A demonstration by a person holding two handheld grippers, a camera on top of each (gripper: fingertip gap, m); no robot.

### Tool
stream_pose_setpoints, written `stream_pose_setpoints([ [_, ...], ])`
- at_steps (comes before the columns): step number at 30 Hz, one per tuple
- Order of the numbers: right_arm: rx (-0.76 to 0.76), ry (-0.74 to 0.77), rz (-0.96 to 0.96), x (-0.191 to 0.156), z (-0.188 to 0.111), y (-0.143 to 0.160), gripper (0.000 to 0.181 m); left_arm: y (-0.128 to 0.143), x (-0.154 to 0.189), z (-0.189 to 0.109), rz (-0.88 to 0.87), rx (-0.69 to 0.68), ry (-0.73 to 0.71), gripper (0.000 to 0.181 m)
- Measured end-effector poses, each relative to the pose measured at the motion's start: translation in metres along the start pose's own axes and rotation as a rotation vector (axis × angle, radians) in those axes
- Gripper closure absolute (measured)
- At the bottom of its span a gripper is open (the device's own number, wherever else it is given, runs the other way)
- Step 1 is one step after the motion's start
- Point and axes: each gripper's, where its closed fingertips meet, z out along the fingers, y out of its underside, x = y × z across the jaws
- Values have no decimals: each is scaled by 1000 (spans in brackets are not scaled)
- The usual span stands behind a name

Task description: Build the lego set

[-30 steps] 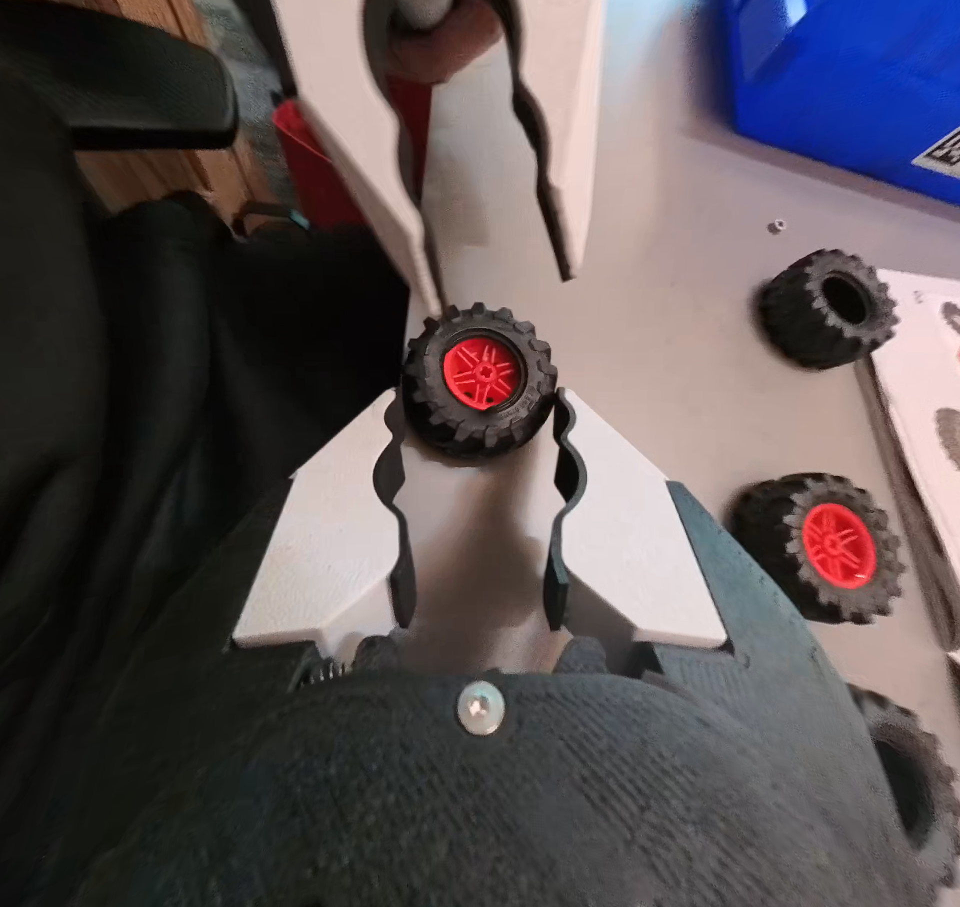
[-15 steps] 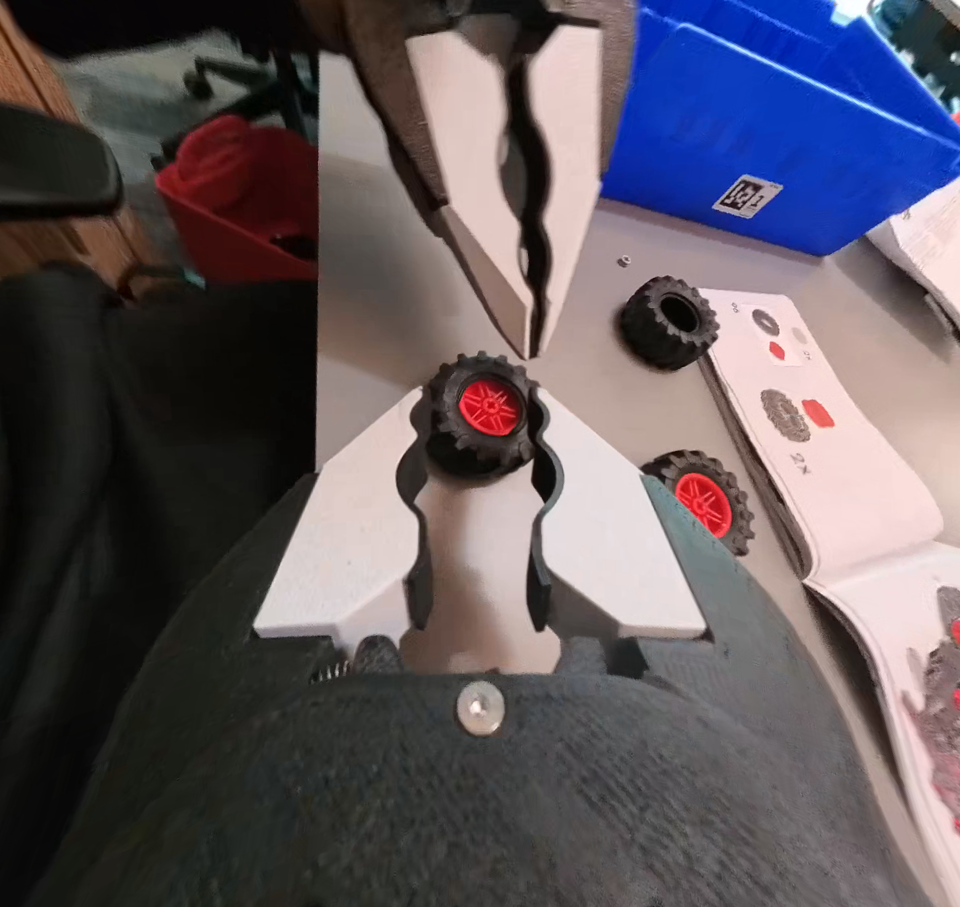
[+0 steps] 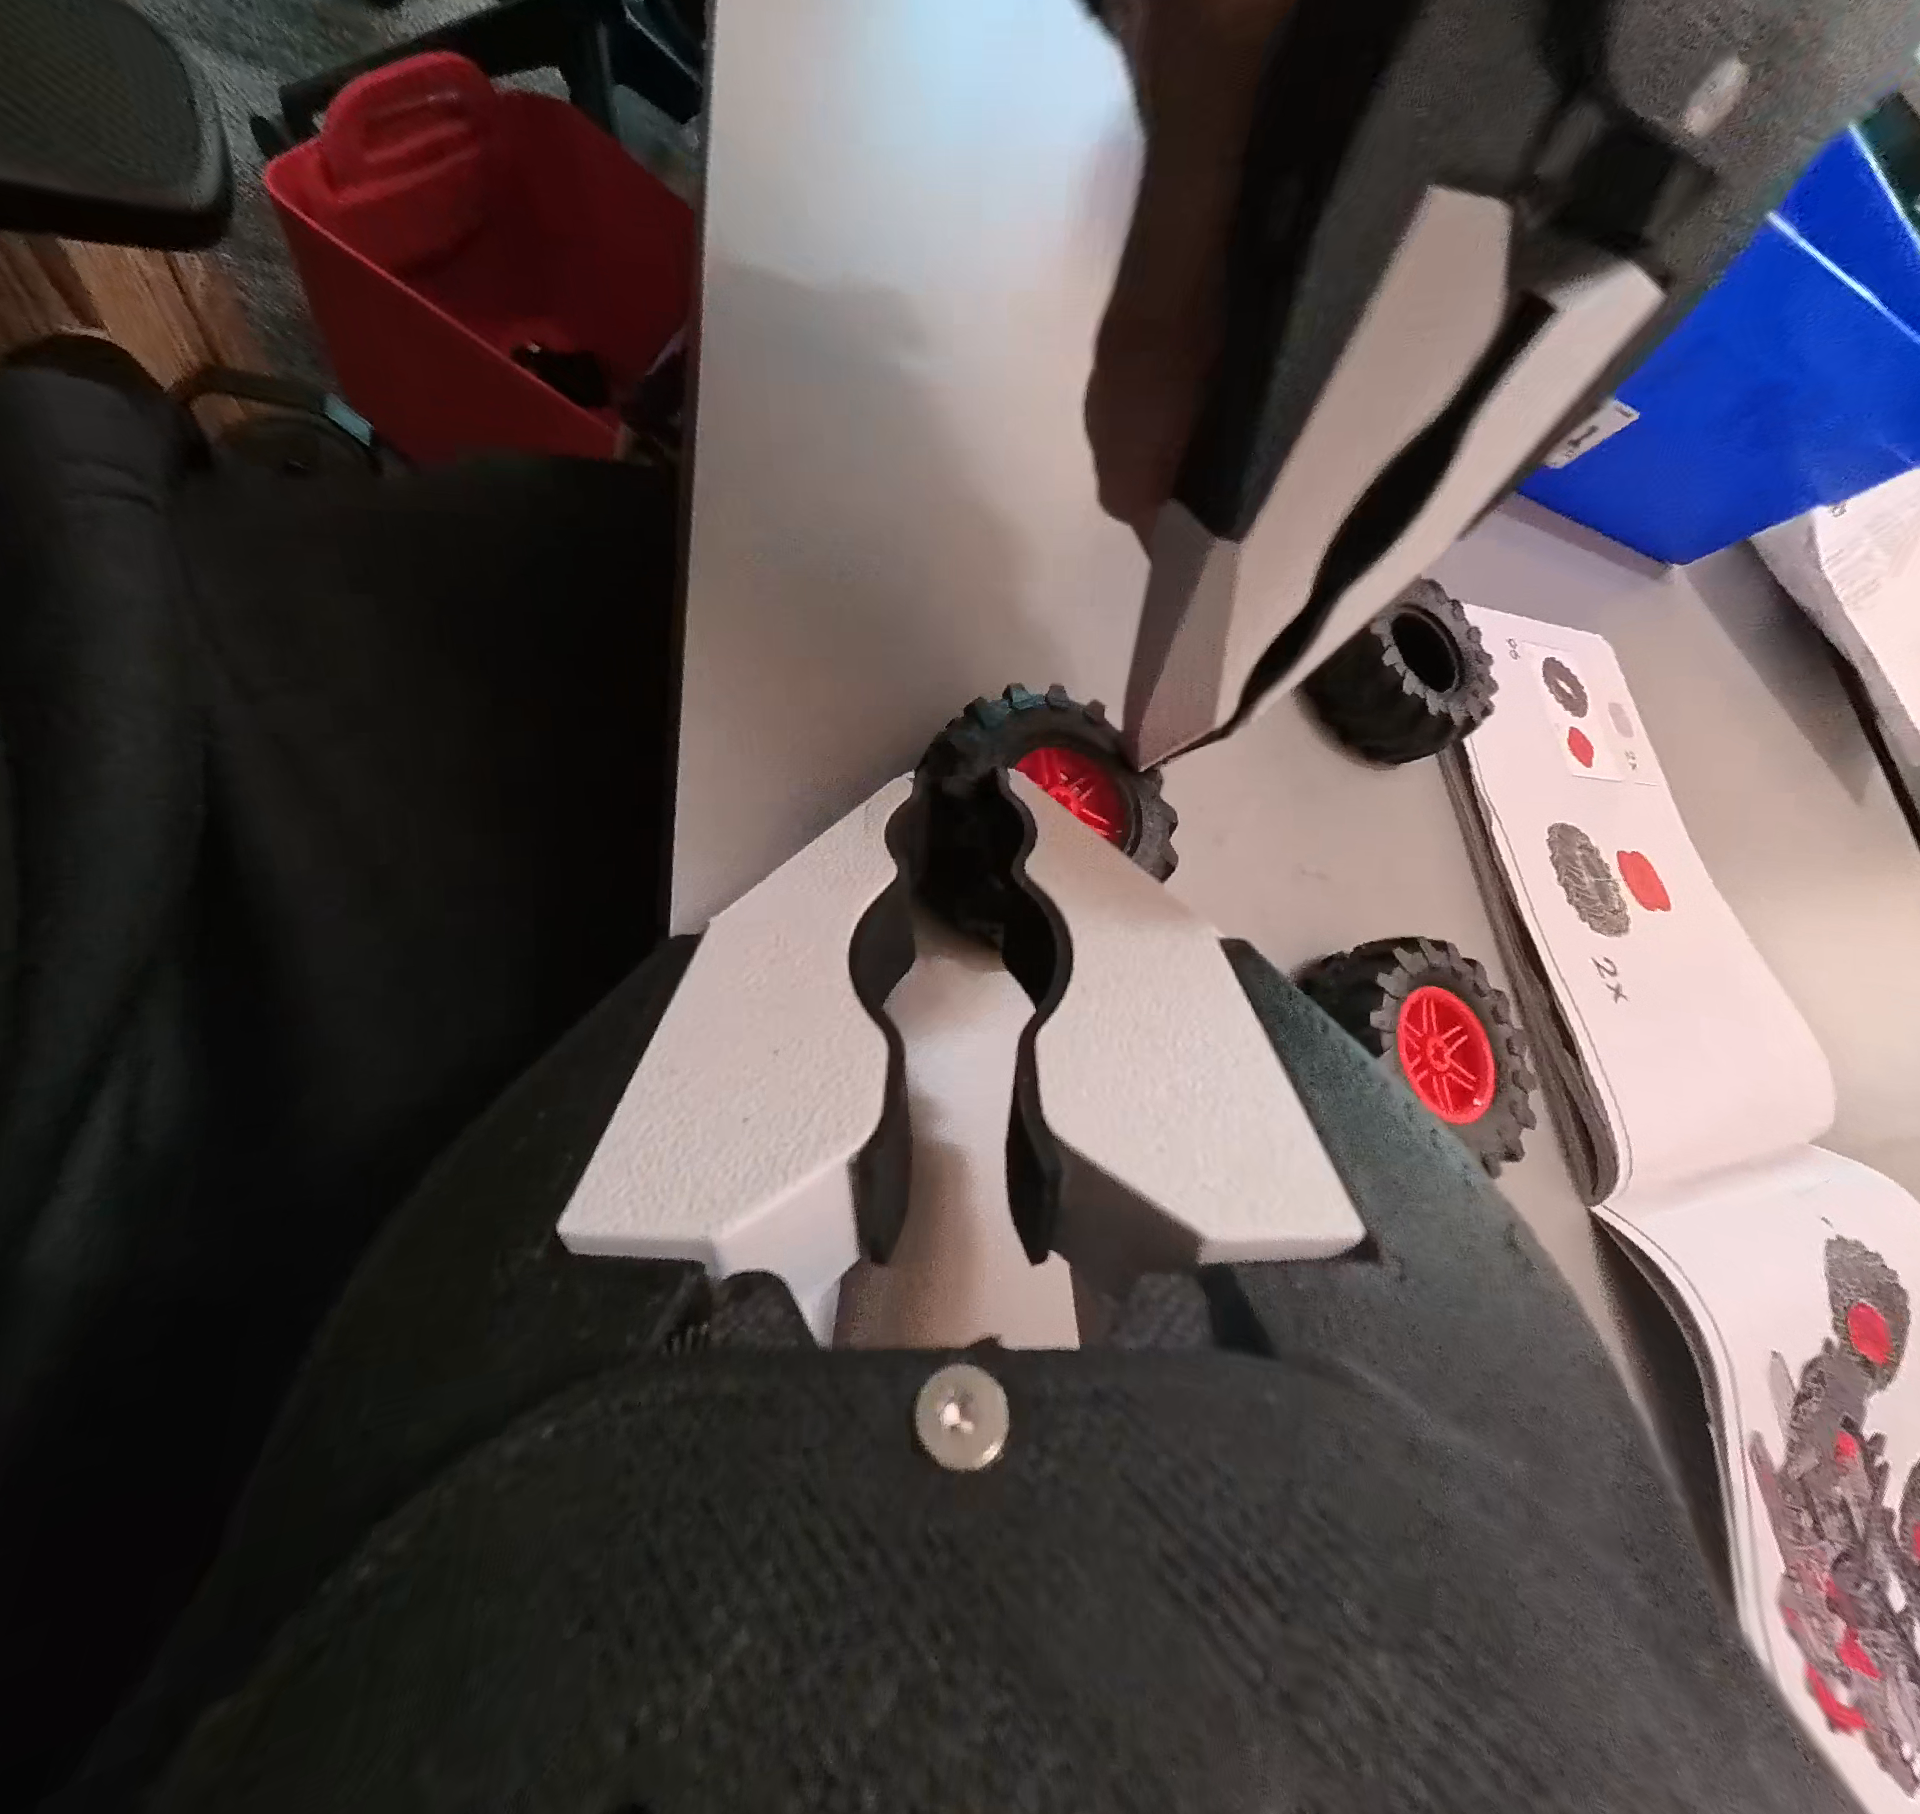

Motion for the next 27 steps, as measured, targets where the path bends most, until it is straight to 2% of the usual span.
stream_pose_setpoints([
  [1,0,-2,4,0,0,0,171,0,0,0,-3,-48,4,181],
  [6,12,-2,1,0,1,-1,172,1,0,1,45,-254,2,181],
  [10,34,8,12,0,1,-1,172,2,1,4,31,-323,87,181],
  [16,40,23,-8,0,2,-1,171,2,1,8,77,-403,107,181],
  [19,38,32,-26,0,3,-1,171,2,0,10,26,-382,134,181],
  [22,49,54,-37,0,2,-1,171,2,-2,6,79,-334,21,181],
  [24,52,62,-60,0,2,-1,171,0,-5,-1,70,-247,-28,181],
  [27,52,70,-69,1,2,-2,171,-6,5,-16,-43,-108,15,178],
])
